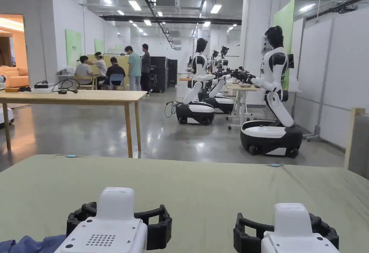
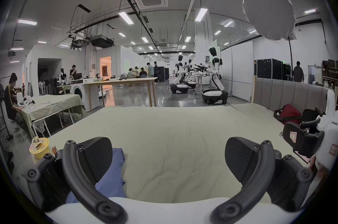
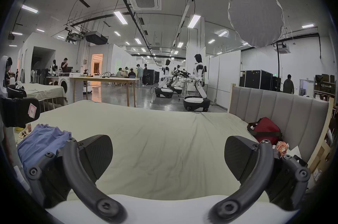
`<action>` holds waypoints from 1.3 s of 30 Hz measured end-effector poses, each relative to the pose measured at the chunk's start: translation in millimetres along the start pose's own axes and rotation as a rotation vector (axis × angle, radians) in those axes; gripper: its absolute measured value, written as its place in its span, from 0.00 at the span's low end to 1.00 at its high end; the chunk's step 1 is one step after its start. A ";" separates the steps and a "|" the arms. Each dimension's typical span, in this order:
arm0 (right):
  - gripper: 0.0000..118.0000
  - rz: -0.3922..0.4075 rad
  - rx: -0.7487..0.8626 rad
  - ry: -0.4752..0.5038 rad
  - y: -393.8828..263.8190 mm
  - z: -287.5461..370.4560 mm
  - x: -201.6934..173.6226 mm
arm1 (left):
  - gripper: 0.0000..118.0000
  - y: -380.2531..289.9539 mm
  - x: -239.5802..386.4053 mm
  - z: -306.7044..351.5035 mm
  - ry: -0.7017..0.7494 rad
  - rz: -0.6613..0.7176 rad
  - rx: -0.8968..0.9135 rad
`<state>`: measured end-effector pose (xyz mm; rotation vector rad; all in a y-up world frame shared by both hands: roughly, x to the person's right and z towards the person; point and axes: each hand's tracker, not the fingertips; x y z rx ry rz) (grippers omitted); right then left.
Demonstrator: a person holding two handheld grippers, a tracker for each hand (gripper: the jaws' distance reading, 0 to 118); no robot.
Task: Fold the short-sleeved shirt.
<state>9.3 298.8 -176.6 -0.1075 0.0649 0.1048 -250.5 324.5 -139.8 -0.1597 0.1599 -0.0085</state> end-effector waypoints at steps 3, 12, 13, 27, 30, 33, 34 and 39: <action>1.00 0.004 0.000 0.001 0.0 0.3 -0.6 | 1.00 0.6 0.3 0.3 -0.001 -0.003 0.003; 1.00 0.134 0.018 0.000 2.3 2.7 -7.5 | 1.00 2.8 -15.9 3.3 -0.064 0.155 0.042; 1.00 0.209 0.033 0.011 3.3 3.8 -11.7 | 1.00 2.5 -24.9 1.8 -0.099 0.240 0.032; 1.00 1.609 0.404 -0.013 -55.9 11.7 -65.7 | 1.00 -105.6 -118.9 -44.8 -0.452 1.702 -0.202; 1.00 0.927 0.196 -0.011 -9.1 6.8 -53.2 | 1.00 -47.9 -97.9 -32.8 -0.311 1.097 -0.167; 1.00 0.192 0.025 0.073 30.4 9.0 -21.3 | 1.00 -3.5 -45.6 -14.3 -0.073 0.351 -0.032; 1.00 -0.003 -0.014 0.115 33.7 7.0 -8.2 | 1.00 2.8 -29.1 -12.2 0.001 0.173 -0.016; 1.00 -0.134 -0.004 0.080 12.7 -13.4 15.5 | 1.00 7.1 3.3 -11.3 0.058 -0.066 0.057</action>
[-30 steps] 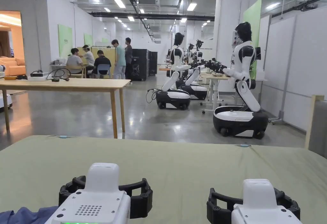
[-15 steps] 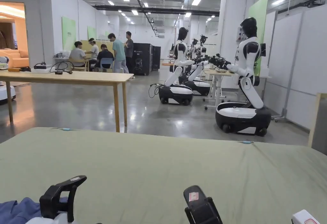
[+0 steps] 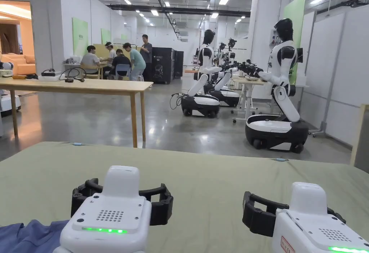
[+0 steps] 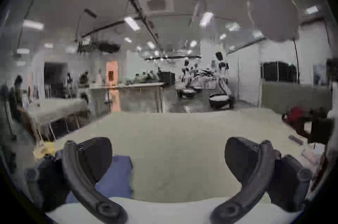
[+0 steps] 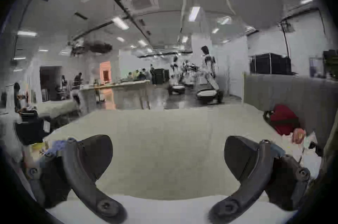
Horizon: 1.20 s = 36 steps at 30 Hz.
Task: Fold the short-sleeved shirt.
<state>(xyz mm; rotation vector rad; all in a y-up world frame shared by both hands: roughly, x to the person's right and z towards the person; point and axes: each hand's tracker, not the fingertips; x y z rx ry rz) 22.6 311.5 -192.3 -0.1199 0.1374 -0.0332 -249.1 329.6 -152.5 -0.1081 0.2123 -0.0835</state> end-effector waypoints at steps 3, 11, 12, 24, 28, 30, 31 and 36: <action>1.00 0.027 0.013 -0.036 2.6 -0.3 1.5 | 1.00 -0.6 -3.9 -1.0 -0.015 0.020 -0.008; 1.00 0.141 0.042 -0.070 5.1 1.5 -9.1 | 1.00 4.8 -13.4 -2.3 -0.029 0.063 -0.010; 1.00 0.154 0.048 -0.068 6.2 3.8 -12.0 | 1.00 4.1 -14.2 -2.9 -0.035 0.066 -0.010; 0.01 0.112 0.034 -0.163 7.2 -1.0 -6.5 | 0.00 -2.0 -14.3 -9.1 0.008 0.060 -0.051; 0.01 0.108 0.003 -0.179 3.1 -1.8 -3.2 | 0.00 -3.2 -18.3 -11.2 -0.022 0.079 -0.059; 0.01 0.104 -0.006 -0.179 1.4 -2.1 -0.3 | 0.00 -4.4 -23.5 -12.0 -0.026 0.098 -0.074; 0.01 0.104 -0.012 -0.181 0.4 -2.5 -0.3 | 0.00 -5.2 -27.0 -11.4 -0.028 0.105 -0.079; 0.01 0.180 -0.057 -0.140 -10.7 -13.6 -21.6 | 0.00 -16.2 -61.4 -5.0 0.043 0.124 -0.120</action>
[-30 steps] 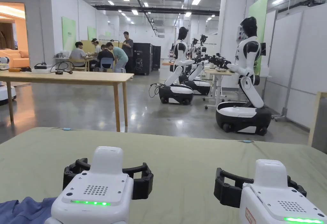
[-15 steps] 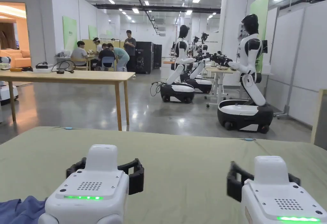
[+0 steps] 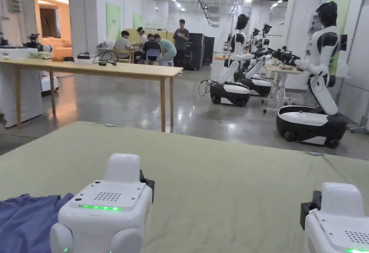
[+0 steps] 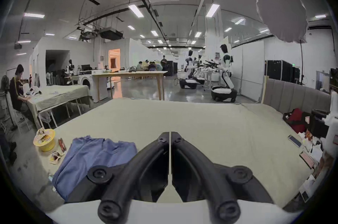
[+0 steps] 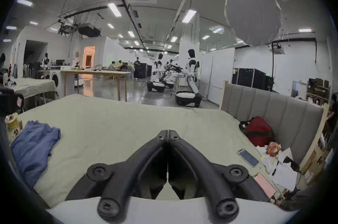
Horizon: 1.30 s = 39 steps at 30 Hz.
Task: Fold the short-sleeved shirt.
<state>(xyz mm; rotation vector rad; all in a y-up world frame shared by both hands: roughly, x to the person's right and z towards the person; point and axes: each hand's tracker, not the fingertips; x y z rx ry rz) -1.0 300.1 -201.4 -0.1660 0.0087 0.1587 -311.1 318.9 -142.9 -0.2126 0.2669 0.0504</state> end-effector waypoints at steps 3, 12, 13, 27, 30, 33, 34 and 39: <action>0.01 -0.027 0.001 0.124 0.7 -4.0 -36.0 | 0.00 -1.1 -38.4 10.6 0.094 0.012 -0.013; 0.01 -0.004 0.046 0.522 18.7 6.5 -189.4 | 0.00 -3.7 -157.1 71.3 0.431 0.021 -0.010; 0.01 0.000 0.041 0.549 19.3 8.9 -202.2 | 0.00 -6.2 -166.2 76.6 0.459 0.025 -0.015; 0.01 0.027 0.019 0.658 8.0 12.5 -257.4 | 0.00 -36.7 -216.5 73.0 0.502 0.079 -0.072; 0.01 0.029 0.010 0.649 6.1 5.9 -257.3 | 0.00 -42.3 -221.3 55.8 0.459 0.101 -0.106; 0.01 0.034 -0.004 0.636 2.8 -0.5 -257.6 | 0.01 -52.2 -223.6 24.9 0.429 0.074 -0.173; 0.01 0.035 -0.010 0.637 0.9 -3.4 -257.1 | 0.01 -55.5 -224.8 14.4 0.405 0.074 -0.196; 0.01 0.064 -0.042 0.610 -17.1 -17.8 -258.9 | 0.01 -79.6 -232.7 -61.6 0.313 0.106 -0.328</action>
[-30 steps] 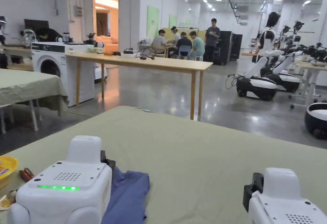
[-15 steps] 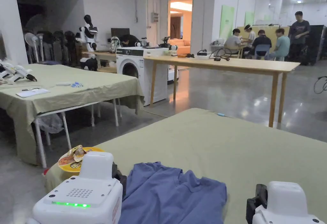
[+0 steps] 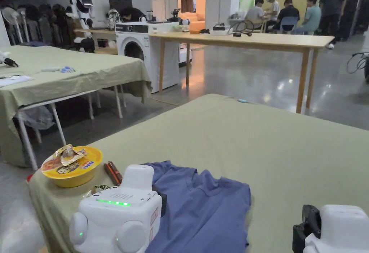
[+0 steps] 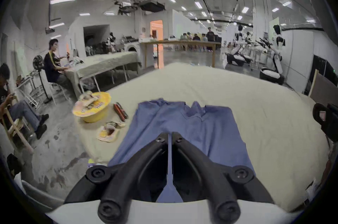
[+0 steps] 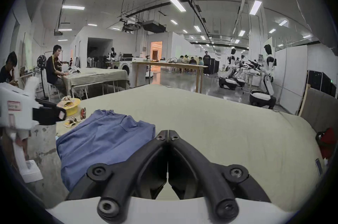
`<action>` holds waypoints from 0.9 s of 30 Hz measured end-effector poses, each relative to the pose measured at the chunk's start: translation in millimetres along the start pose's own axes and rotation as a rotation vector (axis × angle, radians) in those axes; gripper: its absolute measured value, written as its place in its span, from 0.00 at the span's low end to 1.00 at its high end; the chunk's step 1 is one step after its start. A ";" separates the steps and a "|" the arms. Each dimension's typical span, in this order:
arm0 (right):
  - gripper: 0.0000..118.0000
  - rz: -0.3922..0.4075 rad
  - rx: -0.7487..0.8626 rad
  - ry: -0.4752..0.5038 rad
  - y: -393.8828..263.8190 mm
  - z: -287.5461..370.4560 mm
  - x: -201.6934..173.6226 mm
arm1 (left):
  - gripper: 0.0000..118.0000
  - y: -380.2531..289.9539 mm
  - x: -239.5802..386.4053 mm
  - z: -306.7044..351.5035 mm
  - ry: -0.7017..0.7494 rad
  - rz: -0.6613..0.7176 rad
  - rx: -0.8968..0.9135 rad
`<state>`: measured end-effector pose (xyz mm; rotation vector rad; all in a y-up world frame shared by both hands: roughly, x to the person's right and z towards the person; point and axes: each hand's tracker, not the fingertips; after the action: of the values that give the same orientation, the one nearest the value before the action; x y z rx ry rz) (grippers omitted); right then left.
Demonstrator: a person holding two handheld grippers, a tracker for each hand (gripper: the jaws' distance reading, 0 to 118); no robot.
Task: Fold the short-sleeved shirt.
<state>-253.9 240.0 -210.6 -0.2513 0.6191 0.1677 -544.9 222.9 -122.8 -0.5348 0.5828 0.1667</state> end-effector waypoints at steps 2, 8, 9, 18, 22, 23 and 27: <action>0.01 -0.005 -0.029 0.000 -8.5 -6.3 4.8 | 0.01 -1.5 5.2 -35.7 -0.037 -0.005 -0.082; 0.01 -0.008 -0.092 -0.044 -32.4 -21.2 22.2 | 0.76 -10.2 17.0 -116.2 -0.155 0.036 -0.321; 0.01 -0.008 -0.100 -0.049 -35.4 -24.3 25.5 | 1.00 -13.2 18.2 -127.7 -0.193 0.031 -0.382; 0.01 -0.031 -0.168 -0.083 -59.3 -13.2 48.4 | 0.68 -28.1 62.2 -150.2 -0.099 -0.144 -0.421; 0.01 -0.078 -0.187 -0.102 -66.8 14.2 67.4 | 0.00 -12.4 59.2 -127.4 -0.052 -0.229 -0.343; 0.01 -0.081 -0.187 -0.109 -69.1 23.4 72.3 | 0.00 -9.7 49.7 -125.6 -0.078 -0.217 -0.367; 0.01 -0.055 -0.189 -0.192 -79.7 66.2 94.1 | 0.00 29.0 57.0 -90.1 -0.126 -0.184 -0.262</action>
<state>-123.6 190.0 -199.8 -0.4292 0.4048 0.1956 -549.6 200.5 -230.8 -0.8228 0.3885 0.1020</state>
